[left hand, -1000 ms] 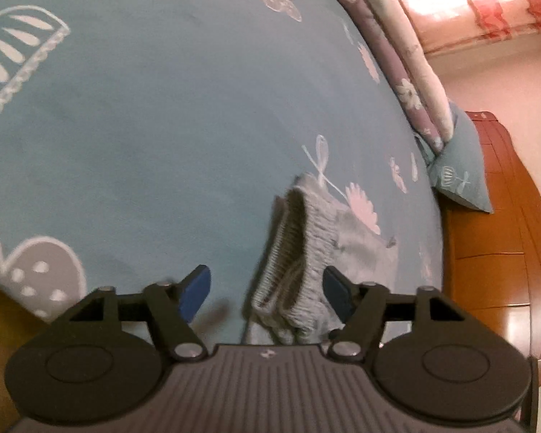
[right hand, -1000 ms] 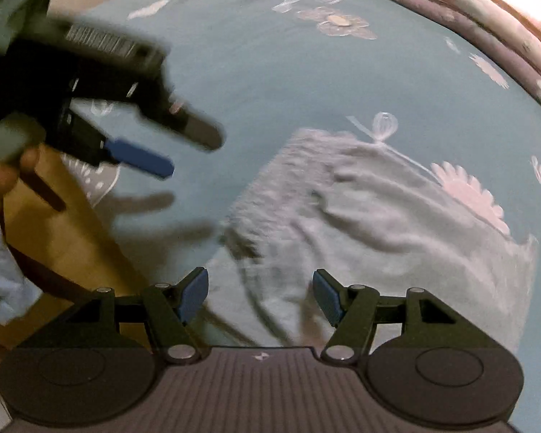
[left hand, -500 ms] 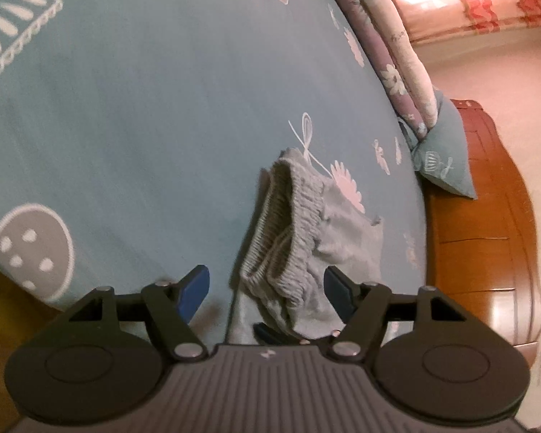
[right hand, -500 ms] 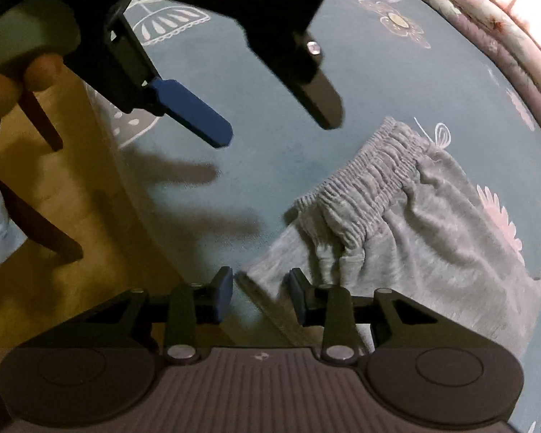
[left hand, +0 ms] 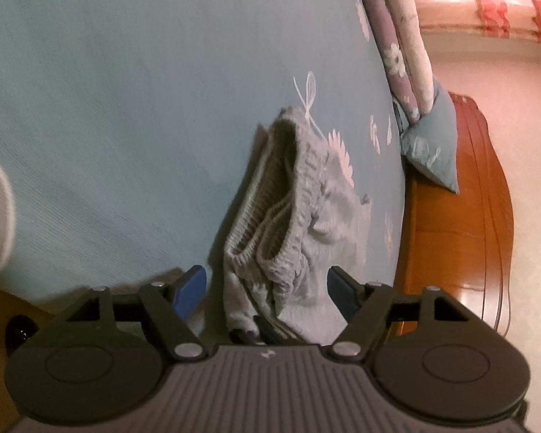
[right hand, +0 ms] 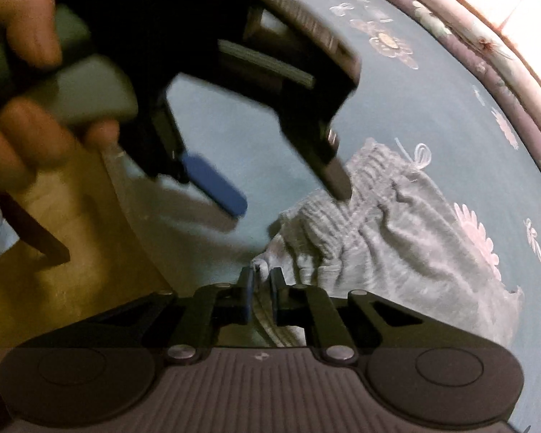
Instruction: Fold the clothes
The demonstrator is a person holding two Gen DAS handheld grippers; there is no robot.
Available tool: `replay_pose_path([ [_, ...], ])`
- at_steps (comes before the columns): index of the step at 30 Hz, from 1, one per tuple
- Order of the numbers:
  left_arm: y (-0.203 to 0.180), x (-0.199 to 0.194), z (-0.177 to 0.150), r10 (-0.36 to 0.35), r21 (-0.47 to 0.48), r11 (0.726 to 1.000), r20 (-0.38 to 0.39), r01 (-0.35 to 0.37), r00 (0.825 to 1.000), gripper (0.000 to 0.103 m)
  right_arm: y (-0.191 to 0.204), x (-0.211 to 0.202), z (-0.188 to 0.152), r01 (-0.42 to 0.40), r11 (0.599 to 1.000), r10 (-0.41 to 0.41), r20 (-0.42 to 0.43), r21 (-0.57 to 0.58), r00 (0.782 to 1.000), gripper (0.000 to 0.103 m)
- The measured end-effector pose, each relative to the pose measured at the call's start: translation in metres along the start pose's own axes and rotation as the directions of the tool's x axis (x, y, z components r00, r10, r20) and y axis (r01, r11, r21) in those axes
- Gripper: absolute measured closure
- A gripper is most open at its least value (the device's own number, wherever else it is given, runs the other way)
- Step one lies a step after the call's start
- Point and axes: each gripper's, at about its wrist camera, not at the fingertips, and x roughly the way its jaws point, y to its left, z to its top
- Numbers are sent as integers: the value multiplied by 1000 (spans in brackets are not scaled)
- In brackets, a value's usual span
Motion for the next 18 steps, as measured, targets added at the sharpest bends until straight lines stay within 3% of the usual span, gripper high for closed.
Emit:
replay_pose_path([
  [6, 5, 31, 3, -48, -25, 999, -50, 47, 998, 27, -5, -5, 2, -4, 999, 4, 11, 35, 1000, 93],
  [11, -11, 46, 17, -37, 58, 998, -36, 39, 999, 27, -8, -9, 0, -14, 998, 12, 19, 61, 1000, 94],
  [15, -21, 58, 32, -73, 87, 993, -34, 75, 997, 25, -12, -14, -1, -24, 997, 23, 24, 79, 999, 94],
  [18, -38, 65, 42, -51, 184, 981, -23, 55, 998, 25, -11, -13, -2, -32, 996, 29, 30, 83, 999, 94],
])
